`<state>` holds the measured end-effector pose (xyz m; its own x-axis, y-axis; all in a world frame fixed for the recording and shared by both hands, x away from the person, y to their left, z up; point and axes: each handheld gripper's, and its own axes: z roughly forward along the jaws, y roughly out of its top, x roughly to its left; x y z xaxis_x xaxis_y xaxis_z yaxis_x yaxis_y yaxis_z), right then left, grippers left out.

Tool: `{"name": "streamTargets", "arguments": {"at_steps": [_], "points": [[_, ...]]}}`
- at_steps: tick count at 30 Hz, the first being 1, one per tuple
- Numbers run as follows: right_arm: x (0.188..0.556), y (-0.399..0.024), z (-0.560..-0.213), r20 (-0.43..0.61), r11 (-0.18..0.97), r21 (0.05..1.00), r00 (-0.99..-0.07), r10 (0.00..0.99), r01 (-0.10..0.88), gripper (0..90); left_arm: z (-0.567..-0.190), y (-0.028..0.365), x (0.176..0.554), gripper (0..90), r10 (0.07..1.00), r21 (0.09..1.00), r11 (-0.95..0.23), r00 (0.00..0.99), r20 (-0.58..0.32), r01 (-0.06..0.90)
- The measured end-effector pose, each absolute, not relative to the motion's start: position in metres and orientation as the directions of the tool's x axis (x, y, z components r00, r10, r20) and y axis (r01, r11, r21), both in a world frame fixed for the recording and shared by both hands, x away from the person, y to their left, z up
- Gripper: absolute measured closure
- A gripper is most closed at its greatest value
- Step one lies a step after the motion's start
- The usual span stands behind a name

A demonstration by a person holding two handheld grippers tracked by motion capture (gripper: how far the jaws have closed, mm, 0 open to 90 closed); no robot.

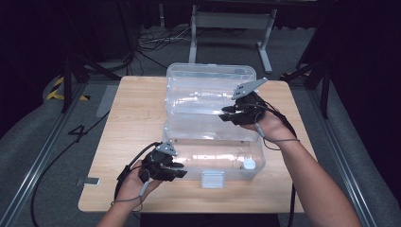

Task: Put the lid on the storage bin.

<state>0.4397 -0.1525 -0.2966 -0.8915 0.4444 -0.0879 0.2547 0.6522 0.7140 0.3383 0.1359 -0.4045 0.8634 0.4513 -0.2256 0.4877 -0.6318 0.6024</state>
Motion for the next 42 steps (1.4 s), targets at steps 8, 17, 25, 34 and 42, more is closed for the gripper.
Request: {"name": "streamTargets", "arguments": {"at_steps": [8,17,25,34,42], "points": [[0.433,-0.153,-0.295,-0.090,0.655,0.711,-0.891,0.444,0.255,76.6,-0.404,0.136,0.338,69.0,0.451,0.603,-0.632,0.864,-0.226,0.487],[0.426,-0.155,-0.295,-0.093,0.656,0.712,-0.893,0.440,0.249,80.4,-0.405,0.136,0.338,68.9,0.452,0.602,-0.631,0.863,-0.227,0.489],[0.420,-0.156,-0.296,-0.094,0.652,0.717,-0.893,0.441,0.247,80.4,-0.405,0.136,0.338,69.0,0.452,0.603,-0.631,0.863,-0.227,0.488],[0.414,-0.157,-0.297,-0.086,0.648,0.722,-0.897,0.433,0.243,80.3,-0.405,0.136,0.338,69.0,0.451,0.603,-0.632,0.864,-0.225,0.487],[0.410,-0.158,-0.298,-0.081,0.645,0.726,-0.902,0.423,0.238,80.3,-0.405,0.136,0.338,69.0,0.450,0.603,-0.632,0.864,-0.226,0.487]]}}
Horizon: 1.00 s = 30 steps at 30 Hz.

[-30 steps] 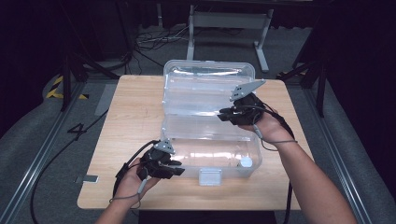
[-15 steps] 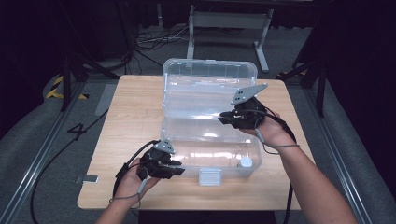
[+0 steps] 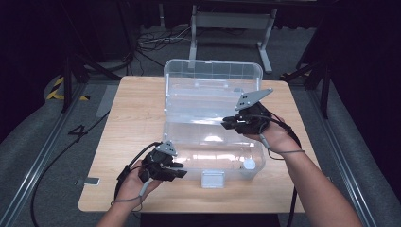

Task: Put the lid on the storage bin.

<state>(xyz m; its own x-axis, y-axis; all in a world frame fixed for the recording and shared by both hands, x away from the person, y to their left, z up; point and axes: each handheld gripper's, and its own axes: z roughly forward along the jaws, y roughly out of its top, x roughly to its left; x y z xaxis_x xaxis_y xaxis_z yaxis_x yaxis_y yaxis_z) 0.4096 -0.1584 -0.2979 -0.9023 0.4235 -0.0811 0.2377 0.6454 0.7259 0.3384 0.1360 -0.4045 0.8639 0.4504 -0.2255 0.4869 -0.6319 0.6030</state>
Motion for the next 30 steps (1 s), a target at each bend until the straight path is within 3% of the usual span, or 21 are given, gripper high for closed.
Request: {"name": "streamTargets", "arguments": {"at_steps": [30], "points": [[0.392,-0.163,-0.304,-0.058,0.646,0.728,-0.919,0.391,0.229,80.2,-0.405,0.137,0.339,68.9,0.447,0.606,-0.627,0.863,-0.235,0.490]]}}
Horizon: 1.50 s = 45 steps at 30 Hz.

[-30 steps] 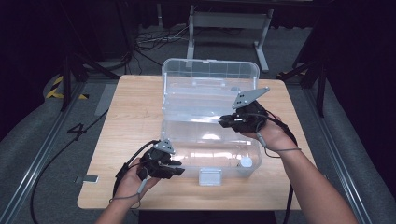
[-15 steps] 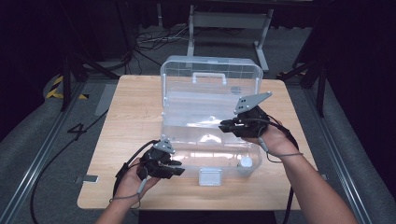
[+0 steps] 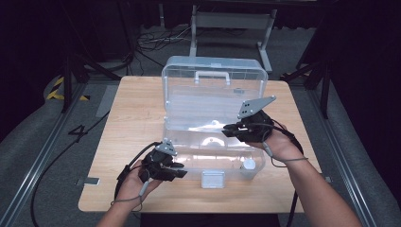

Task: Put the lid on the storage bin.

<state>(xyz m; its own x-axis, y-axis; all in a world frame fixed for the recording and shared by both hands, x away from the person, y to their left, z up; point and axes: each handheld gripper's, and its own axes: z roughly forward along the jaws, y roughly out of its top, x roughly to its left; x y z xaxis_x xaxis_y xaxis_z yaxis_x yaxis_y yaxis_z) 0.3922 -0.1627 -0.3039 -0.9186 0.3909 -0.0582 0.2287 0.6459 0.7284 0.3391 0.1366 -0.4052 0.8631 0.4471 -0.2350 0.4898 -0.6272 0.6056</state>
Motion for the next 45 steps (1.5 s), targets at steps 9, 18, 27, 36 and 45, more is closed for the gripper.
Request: {"name": "streamTargets", "arguments": {"at_steps": [9,18,27,36,45], "points": [[0.388,-0.163,-0.306,-0.054,0.650,0.726,-0.924,0.379,0.224,80.5,-0.405,0.136,0.339,68.8,0.448,0.607,-0.626,0.862,-0.235,0.491],[0.385,-0.164,-0.308,-0.051,0.651,0.726,-0.927,0.371,0.221,80.5,-0.405,0.136,0.339,68.7,0.450,0.608,-0.624,0.861,-0.236,0.492],[0.382,-0.165,-0.310,-0.049,0.652,0.727,-0.932,0.359,0.214,80.6,-0.405,0.136,0.339,68.7,0.450,0.607,-0.624,0.861,-0.237,0.493],[0.379,-0.165,-0.313,-0.049,0.655,0.727,-0.936,0.348,0.206,81.0,-0.405,0.136,0.339,68.7,0.449,0.606,-0.625,0.861,-0.237,0.492],[0.378,-0.166,-0.314,-0.051,0.655,0.728,-0.938,0.344,0.201,81.0,-0.405,0.136,0.339,68.6,0.452,0.606,-0.624,0.860,-0.236,0.494]]}}
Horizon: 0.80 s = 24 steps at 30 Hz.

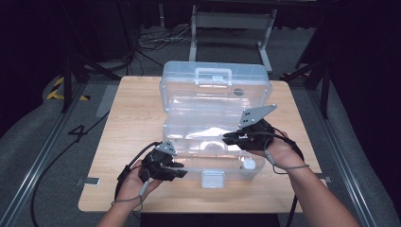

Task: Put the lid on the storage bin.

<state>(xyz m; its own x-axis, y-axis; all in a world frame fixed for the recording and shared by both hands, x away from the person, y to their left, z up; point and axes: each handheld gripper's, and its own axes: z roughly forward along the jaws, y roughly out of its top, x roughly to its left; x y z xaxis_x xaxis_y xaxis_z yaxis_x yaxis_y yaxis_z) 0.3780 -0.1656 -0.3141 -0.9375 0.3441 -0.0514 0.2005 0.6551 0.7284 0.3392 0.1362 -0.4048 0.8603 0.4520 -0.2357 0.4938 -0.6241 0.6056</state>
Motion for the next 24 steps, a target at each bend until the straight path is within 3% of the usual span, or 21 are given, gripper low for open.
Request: {"name": "streamTargets", "arguments": {"at_steps": [12,17,24], "points": [[0.376,-0.165,-0.316,-0.046,0.645,0.736,-0.935,0.352,0.207,80.7,-0.399,0.137,0.339,69.6,0.435,0.594,-0.655,0.876,-0.208,0.467],[0.376,-0.165,-0.316,-0.047,0.641,0.738,-0.932,0.358,0.209,80.5,-0.385,0.152,0.343,66.0,0.393,0.658,-0.591,0.879,-0.271,0.467],[0.375,-0.167,-0.318,-0.042,0.627,0.750,-0.931,0.363,0.211,80.3,-0.364,0.166,0.346,62.6,0.387,0.694,-0.542,0.874,-0.294,0.474]]}}
